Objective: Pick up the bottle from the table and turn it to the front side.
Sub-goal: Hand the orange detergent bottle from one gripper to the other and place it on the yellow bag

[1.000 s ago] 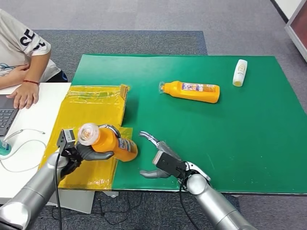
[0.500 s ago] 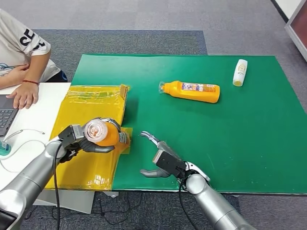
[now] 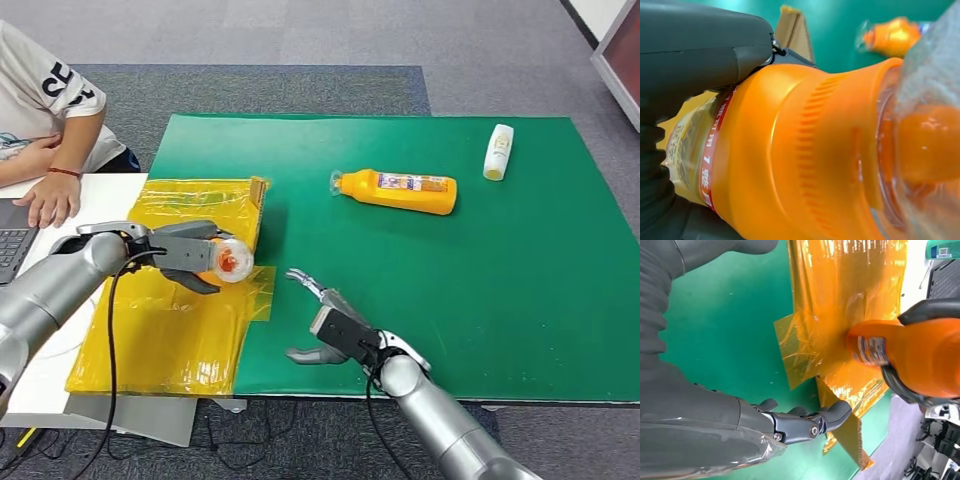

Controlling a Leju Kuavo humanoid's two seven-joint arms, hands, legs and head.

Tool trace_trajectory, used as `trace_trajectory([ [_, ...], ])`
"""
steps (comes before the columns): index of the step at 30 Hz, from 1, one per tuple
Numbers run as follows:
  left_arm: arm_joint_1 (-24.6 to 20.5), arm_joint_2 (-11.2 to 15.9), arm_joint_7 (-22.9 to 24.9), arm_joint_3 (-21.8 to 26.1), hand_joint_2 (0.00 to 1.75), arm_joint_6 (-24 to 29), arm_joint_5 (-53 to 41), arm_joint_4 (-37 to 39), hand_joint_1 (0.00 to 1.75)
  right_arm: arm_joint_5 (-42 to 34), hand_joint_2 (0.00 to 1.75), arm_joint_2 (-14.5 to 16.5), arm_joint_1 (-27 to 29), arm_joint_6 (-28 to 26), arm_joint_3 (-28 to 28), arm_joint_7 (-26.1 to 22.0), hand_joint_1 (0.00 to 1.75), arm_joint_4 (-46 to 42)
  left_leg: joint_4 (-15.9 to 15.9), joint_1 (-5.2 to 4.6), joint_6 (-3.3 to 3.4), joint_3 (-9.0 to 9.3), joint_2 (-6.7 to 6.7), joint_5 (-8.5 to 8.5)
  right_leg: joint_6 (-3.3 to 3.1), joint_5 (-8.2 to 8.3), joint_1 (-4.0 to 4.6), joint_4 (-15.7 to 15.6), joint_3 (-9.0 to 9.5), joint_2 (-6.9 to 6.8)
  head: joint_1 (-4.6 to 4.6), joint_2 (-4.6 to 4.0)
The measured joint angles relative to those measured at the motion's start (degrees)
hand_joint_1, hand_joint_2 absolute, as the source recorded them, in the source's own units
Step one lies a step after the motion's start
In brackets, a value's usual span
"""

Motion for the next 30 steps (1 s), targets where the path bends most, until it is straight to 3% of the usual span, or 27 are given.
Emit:
trace_trajectory([
  [16,-3.89,0.62,3.27,-8.94,1.75,0.15,1.05,1.74,1.75,0.37,1.75,1.12,-0.41,-0.63,-0.05,0.74,0.0,1.04,0.0,0.0,0.0,-0.01,0.0,-0.01,-0.01,-0.01,0.0,0.0,-0.02,0.0,-0.01,0.01],
  [22,-4.1,-1.9,4.76,-12.32,1.75,4.21,1.86,5.14,1.75,-0.97,1.75,1.67,0.63,-2.66,-2.45,1.24,0.0,0.16,0.0,0.0,0.02,-0.01,0.0,0.01,0.01,0.0,0.0,0.0,0.02,-0.01,0.01,0.0],
  [30,-4.5,-7.29,6.37,-13.92,1.75,7.21,2.1,13.19,1.75,-4.17,1.75,1.28,6.46,-3.05,-11.43,1.02,0.0,-6.21,-0.01,-0.01,0.03,0.26,-0.01,-0.03,0.01,0.0,-0.01,-0.01,0.29,-0.01,0.01,0.0],
])
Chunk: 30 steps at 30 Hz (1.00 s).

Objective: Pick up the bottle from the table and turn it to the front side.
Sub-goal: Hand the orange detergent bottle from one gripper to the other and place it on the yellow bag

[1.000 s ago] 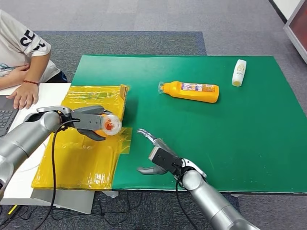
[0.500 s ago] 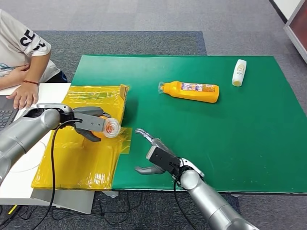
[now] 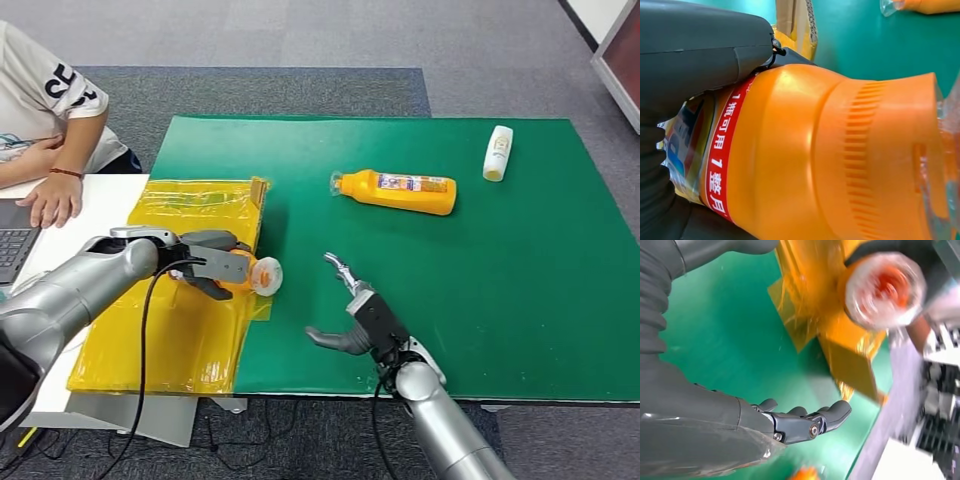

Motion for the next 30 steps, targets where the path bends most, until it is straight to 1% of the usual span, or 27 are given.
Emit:
trace_trajectory([
  [6,-0.19,-2.8,1.13,-0.11,1.75,0.93,0.14,4.49,1.75,-3.51,1.75,-0.79,4.69,2.25,-7.92,-1.14,0.0,-7.56,-0.02,0.0,0.07,0.47,0.01,-0.21,-0.04,-0.06,0.0,0.0,0.42,0.03,0.01,0.0],
  [12,-0.24,-4.32,1.33,-0.15,1.75,1.51,0.22,6.72,1.75,-3.8,1.75,-1.16,7.2,3.47,-11.83,-1.1,0.0,-12.38,-0.03,0.0,0.1,0.65,0.02,-0.21,-0.06,-0.06,0.01,0.01,0.57,0.04,0.0,0.0],
  [16,-0.19,-5.06,1.42,-0.15,1.75,2.29,0.31,7.59,0.0,-3.39,1.75,-1.28,8.3,4.13,-12.92,-1.07,0.0,-14.34,-0.04,0.0,0.03,0.71,0.02,-0.17,-0.06,-0.06,0.01,0.02,0.64,0.04,0.01,0.0],
  [22,1.79,-5.72,0.02,-0.13,1.75,3.98,0.29,8.47,0.0,-2.07,1.75,-1.32,8.93,4.91,-13.09,-0.44,0.0,-15.15,-0.03,0.0,-0.02,0.61,0.06,-0.1,-0.04,-0.06,0.01,0.02,0.53,0.09,0.01,0.0],
  [30,2.99,-5.53,-2.18,0.1,1.75,4.72,-0.01,8.51,0.0,-1.35,1.75,-1.32,8.93,5.14,-13.09,-0.23,0.0,-15.11,-0.03,0.0,0.06,0.48,0.05,-0.22,0.08,-0.24,0.0,0.02,0.5,0.08,0.01,0.0],
])
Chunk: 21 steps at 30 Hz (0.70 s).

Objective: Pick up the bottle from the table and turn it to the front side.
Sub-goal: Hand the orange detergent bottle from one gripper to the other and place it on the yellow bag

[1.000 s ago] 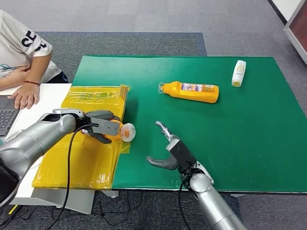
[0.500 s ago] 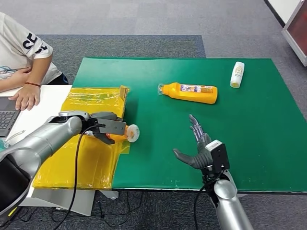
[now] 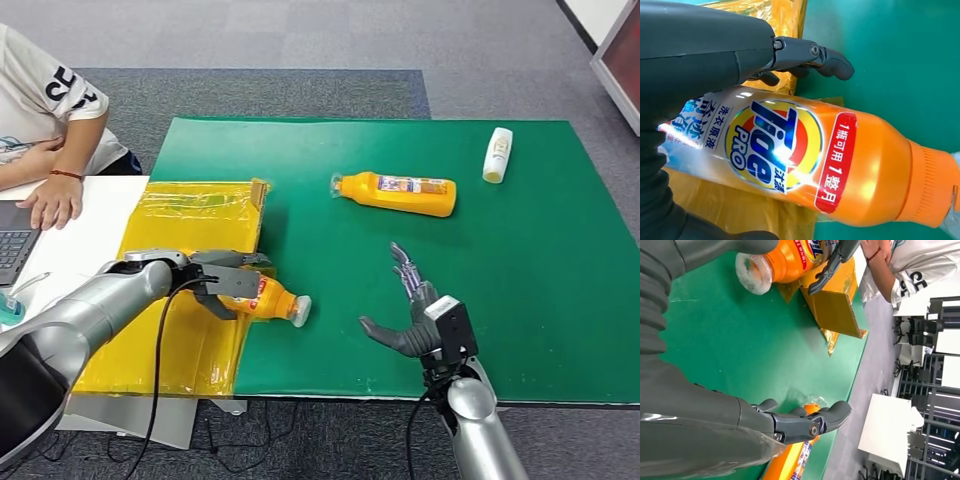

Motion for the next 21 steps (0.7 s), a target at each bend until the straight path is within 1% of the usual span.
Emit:
trace_trajectory([
  [5,0.42,0.26,-0.35,0.17,1.75,0.21,-0.22,0.0,0.0,0.13,1.75,0.0,-0.02,0.03,0.0,0.15,0.0,0.26,0.0,0.0,0.01,0.0,0.0,-0.11,-0.03,-0.08,0.0,0.0,0.0,0.0,-0.01,0.0],
  [8,1.15,0.36,-1.48,0.78,1.75,1.55,0.14,-0.03,0.0,0.2,1.75,0.0,-0.02,0.01,0.0,0.16,0.0,0.54,0.0,0.0,0.02,0.0,0.0,-0.14,-0.04,-0.1,0.0,0.0,-0.01,0.0,-0.01,0.0],
  [10,2.2,0.55,-5.45,1.87,1.75,2.42,2.07,-0.41,0.0,0.2,1.75,-0.02,0.0,0.02,0.0,0.07,0.0,0.69,0.0,0.0,0.01,0.0,0.0,-0.15,-0.04,-0.12,0.0,0.0,-0.01,0.0,-0.01,0.0],
  [11,2.96,0.83,-8.78,2.76,1.75,2.0,3.85,-0.95,0.0,0.15,1.75,-0.05,0.0,0.1,0.01,-0.06,0.0,0.76,0.0,0.0,0.01,0.0,0.0,-0.16,-0.03,-0.13,0.0,0.0,-0.01,0.0,-0.01,0.0],
  [13,5.05,1.93,-15.33,5.22,1.75,-1.04,8.47,-3.4,0.0,-0.07,1.75,-0.19,-0.03,0.38,0.08,-0.41,0.0,0.95,0.0,0.0,0.01,0.0,0.0,-0.18,-0.02,-0.17,0.0,0.0,-0.01,0.0,0.01,0.0],
  [14,6.37,2.72,-17.29,6.67,1.75,-3.05,10.91,-5.39,0.0,-0.22,1.75,-0.3,-0.04,0.52,0.15,-0.56,0.0,1.05,0.0,0.0,0.0,0.0,0.0,-0.21,-0.02,-0.19,0.0,0.0,-0.01,0.01,0.01,0.0],
  [15,7.83,3.65,-18.15,8.25,1.75,-4.98,13.13,-7.9,0.0,-0.39,1.75,-0.4,-0.05,0.63,0.22,-0.66,0.0,1.15,0.0,0.0,-0.02,0.01,0.01,-0.23,-0.02,-0.2,0.0,0.0,-0.02,0.02,0.01,0.0],
  [21,16.79,8.92,-18.34,16.93,1.75,-13.64,20.49,-24.66,0.0,-1.23,1.75,-1.04,-0.05,1.0,0.59,-0.39,0.0,1.42,0.0,0.0,-0.07,0.0,0.02,-0.3,-0.06,-0.31,0.0,0.0,-0.05,0.03,-0.02,0.0],
])
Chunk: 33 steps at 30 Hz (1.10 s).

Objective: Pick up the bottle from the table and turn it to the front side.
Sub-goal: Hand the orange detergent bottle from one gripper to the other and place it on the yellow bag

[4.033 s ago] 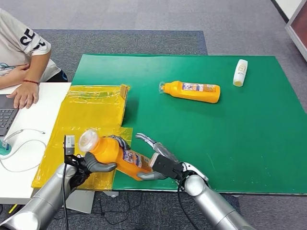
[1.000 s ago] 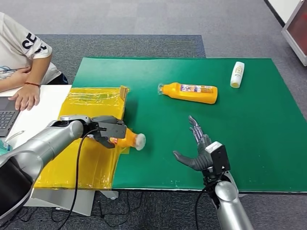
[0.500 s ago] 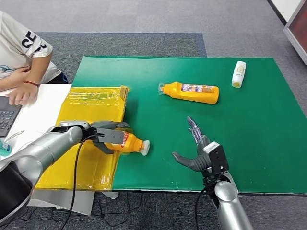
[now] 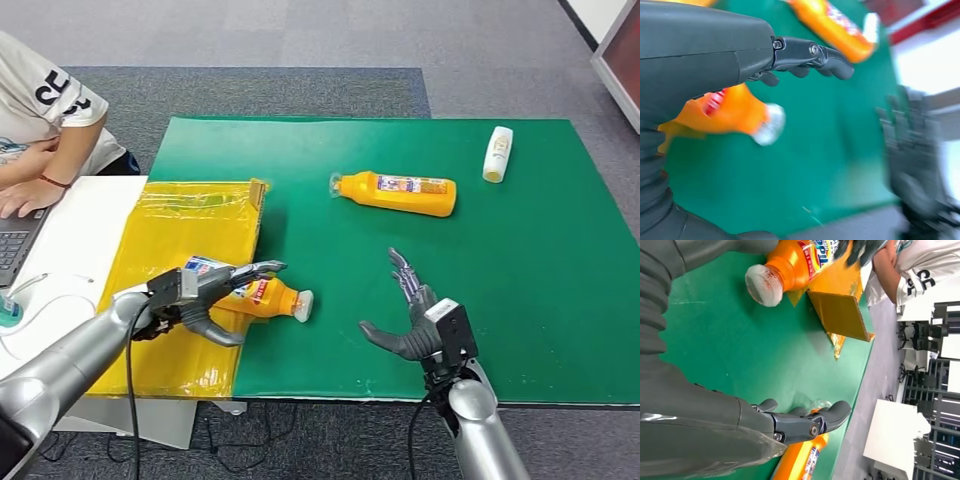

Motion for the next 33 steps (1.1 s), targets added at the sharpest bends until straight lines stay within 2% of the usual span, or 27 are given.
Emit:
trace_trajectory([
  [7,7.48,2.58,-0.02,7.29,1.75,-3.6,0.82,-14.33,0.0,-0.28,1.75,-0.45,0.0,-0.1,0.43,0.52,0.0,0.04,0.0,0.0,0.03,-0.03,-0.02,-0.04,0.02,-0.04,0.0,0.0,0.0,-0.01,0.02,0.0],
  [10,9.24,2.85,-0.01,9.14,1.75,-5.16,1.47,-17.91,0.0,-0.28,1.75,-0.55,-0.02,-0.19,0.73,0.64,0.0,0.04,0.0,0.0,0.03,-0.03,-0.02,-0.05,0.01,-0.04,0.0,0.0,0.0,-0.01,0.01,0.0],
  [13,12.03,2.18,-0.02,11.9,1.75,-10.2,2.79,-22.63,0.0,-0.19,1.75,-0.57,-0.11,-0.5,1.05,0.88,0.0,0.04,0.0,0.0,0.02,-0.03,-0.02,-0.06,0.01,-0.04,0.0,0.0,0.0,-0.01,0.0,0.0],
  [17,16.41,-1.13,-0.01,17.46,1.75,-17.97,3.8,-29.08,0.0,0.46,1.75,-0.57,-0.35,-1.08,1.47,0.97,0.0,-0.05,0.0,-0.01,0.06,-0.05,-0.03,-0.09,0.05,-0.06,-0.01,-0.01,0.01,-0.04,0.02,0.0],
  [20,19.52,-4.42,-0.02,21.77,1.75,-21.69,4.03,-33.08,0.0,1.17,1.75,-0.57,-0.35,-1.23,2.04,0.57,0.0,-0.85,0.01,-0.03,0.12,-0.04,-0.03,-0.16,0.06,-0.07,-0.03,-0.01,0.01,-0.03,0.01,0.0],
  [24,23.28,-8.73,-0.01,27.66,1.75,-23.77,4.39,-35.75,0.0,1.46,1.75,-0.57,0.06,-0.67,2.71,-0.21,0.0,-2.76,0.01,-0.03,0.12,-0.03,-0.03,-0.18,0.06,-0.08,-0.03,-0.01,0.0,-0.03,0.0,0.0],
  [33,28.87,-14.97,-0.01,37.62,1.75,-26.35,6.28,-36.16,0.0,-0.99,1.75,-0.57,1.34,3.74,4.0,-1.41,0.0,-5.22,0.01,-0.02,0.12,-0.04,-0.02,-0.2,0.09,-0.14,-0.03,-0.01,0.0,-0.03,0.01,0.0],
])
